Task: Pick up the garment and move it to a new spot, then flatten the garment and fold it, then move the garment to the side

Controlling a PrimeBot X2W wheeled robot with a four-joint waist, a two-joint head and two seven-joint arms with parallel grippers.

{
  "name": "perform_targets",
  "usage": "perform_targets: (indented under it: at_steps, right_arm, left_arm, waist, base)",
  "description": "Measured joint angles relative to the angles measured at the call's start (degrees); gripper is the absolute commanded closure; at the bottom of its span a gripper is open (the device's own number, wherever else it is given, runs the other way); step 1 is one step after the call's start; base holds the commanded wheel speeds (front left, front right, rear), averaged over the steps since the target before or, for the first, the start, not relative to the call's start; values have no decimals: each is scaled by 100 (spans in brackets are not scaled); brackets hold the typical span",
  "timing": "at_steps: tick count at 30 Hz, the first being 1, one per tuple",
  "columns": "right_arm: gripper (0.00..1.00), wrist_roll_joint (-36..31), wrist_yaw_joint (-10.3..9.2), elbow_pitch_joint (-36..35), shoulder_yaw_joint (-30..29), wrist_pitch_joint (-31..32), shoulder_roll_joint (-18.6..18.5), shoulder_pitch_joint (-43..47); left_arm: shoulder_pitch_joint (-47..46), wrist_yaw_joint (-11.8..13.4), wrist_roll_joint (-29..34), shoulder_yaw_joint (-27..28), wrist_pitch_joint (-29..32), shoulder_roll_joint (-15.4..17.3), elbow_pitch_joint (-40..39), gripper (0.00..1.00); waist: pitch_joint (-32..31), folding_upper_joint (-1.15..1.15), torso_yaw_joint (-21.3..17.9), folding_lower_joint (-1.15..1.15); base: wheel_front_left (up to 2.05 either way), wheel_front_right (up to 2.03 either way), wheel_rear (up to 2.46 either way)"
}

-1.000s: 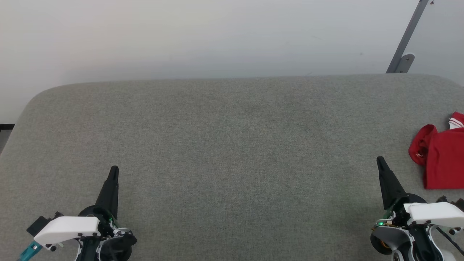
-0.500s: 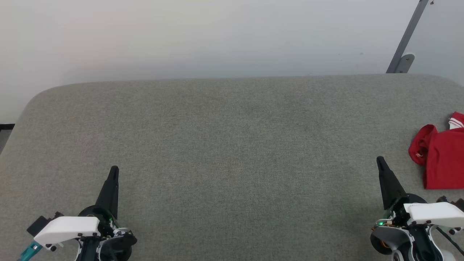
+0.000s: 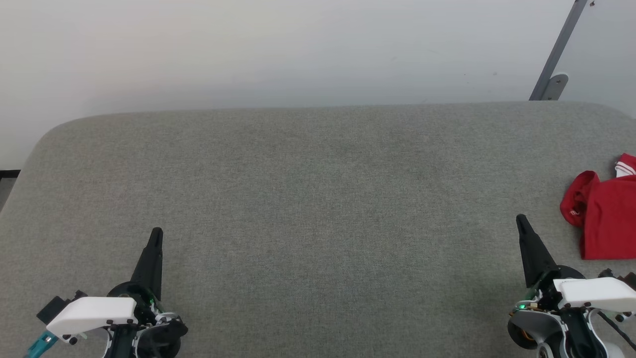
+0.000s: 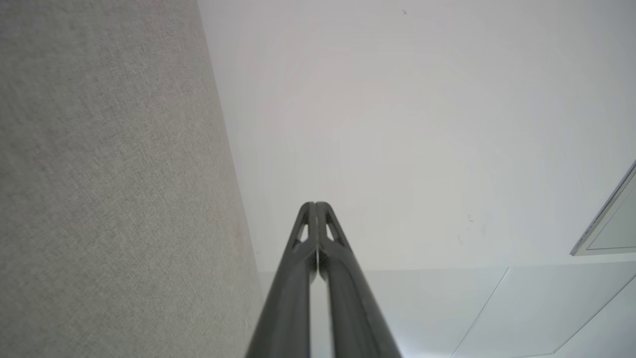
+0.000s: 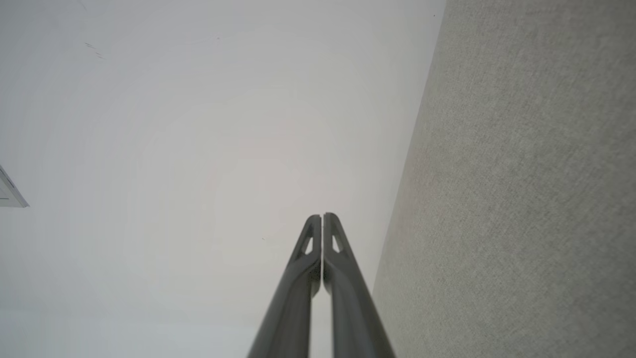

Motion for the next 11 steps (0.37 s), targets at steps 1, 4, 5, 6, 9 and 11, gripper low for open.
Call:
perform_targets:
  at_steps: [1, 4, 5, 6, 9, 11]
  right_arm:
    - [100, 0, 1, 0, 2, 0, 0, 0]
    - [100, 0, 1, 0, 2, 0, 0, 0]
    - [100, 0, 1, 0, 1, 0, 0, 0]
    - [100, 0, 1, 0, 1, 0, 0, 0]
    - [100, 0, 1, 0, 1, 0, 0, 0]
    - [100, 0, 1, 0, 3, 0, 0, 0]
  left_arm:
    - [0, 0, 0, 0, 0, 0, 0, 100]
    - [0, 1, 0, 0, 0, 0, 0, 100]
    - [0, 0, 0, 0, 0, 0, 0, 100]
    - [0, 0, 0, 0, 0, 0, 0, 100]
    - [0, 0, 0, 0, 0, 0, 0, 100]
    - [0, 0, 0, 0, 0, 0, 0, 100]
  waist:
    - [0, 0, 0, 0]
    - [0, 0, 0, 0]
    - [0, 0, 0, 0]
    - [0, 0, 0, 0]
    - [0, 0, 0, 0]
    - [0, 0, 0, 0]
  base:
    - [0, 0, 0]
    - [0, 0, 0]
    - [0, 0, 0]
    - [0, 0, 0]
    - [0, 0, 0]
    - [0, 0, 0]
